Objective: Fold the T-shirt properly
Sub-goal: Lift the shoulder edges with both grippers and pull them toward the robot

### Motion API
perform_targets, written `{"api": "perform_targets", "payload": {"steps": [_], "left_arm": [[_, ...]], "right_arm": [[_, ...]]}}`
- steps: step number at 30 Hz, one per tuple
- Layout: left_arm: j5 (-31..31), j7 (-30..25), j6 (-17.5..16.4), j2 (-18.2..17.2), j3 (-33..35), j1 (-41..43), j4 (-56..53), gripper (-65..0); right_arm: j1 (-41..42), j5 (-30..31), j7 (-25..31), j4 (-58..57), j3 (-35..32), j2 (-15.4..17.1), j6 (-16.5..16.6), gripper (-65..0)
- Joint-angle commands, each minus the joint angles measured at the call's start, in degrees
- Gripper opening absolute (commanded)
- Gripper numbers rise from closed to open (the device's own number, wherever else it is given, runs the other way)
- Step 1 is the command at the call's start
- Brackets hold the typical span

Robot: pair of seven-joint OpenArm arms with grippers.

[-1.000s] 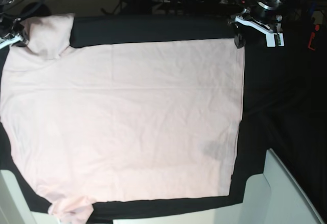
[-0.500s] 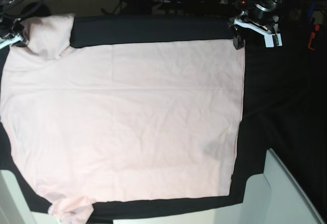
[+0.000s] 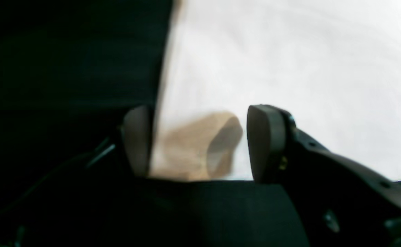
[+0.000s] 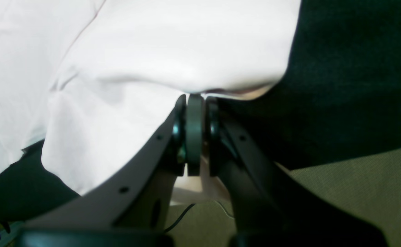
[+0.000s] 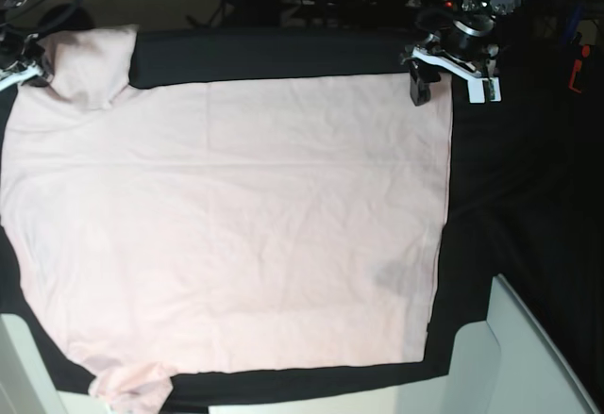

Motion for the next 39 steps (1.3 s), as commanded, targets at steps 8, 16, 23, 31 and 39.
{"api": "perform_targets", "payload": {"steps": [8,16,23,31,39], "left_arm": [[-0.2,3.1,-1.1,0.2,0.3,1.3,0.1,-40.1],[-0.3,3.1,-1.0,0.2,0.0,1.4,-0.2,-59.5],[-0.3,3.0,-0.9,0.0,-0.1,2.5,2.2,-65.0],[0.1,3.1,-0.9,0.1,-5.1,7.9,12.6,-65.0],[0.1,3.1,-0.9,-0.2,-8.0,11.9,15.9,-65.0]], "right_arm": [[-0.2,-0.9,-1.5,0.0,-0.2,0.1,0.3,-65.0],[-0.2,-0.9,-1.5,0.0,-0.2,0.1,0.3,-65.0],[-0.5,-1.0,-1.8,0.6,-0.3,0.6,0.3,-65.0],[-4.5,-1.0,-4.1,10.2,-0.2,0.2,0.3,-65.0],[-7.3,-0.8,-8.1,14.9,0.1,0.0,0.3,-65.0]]}}
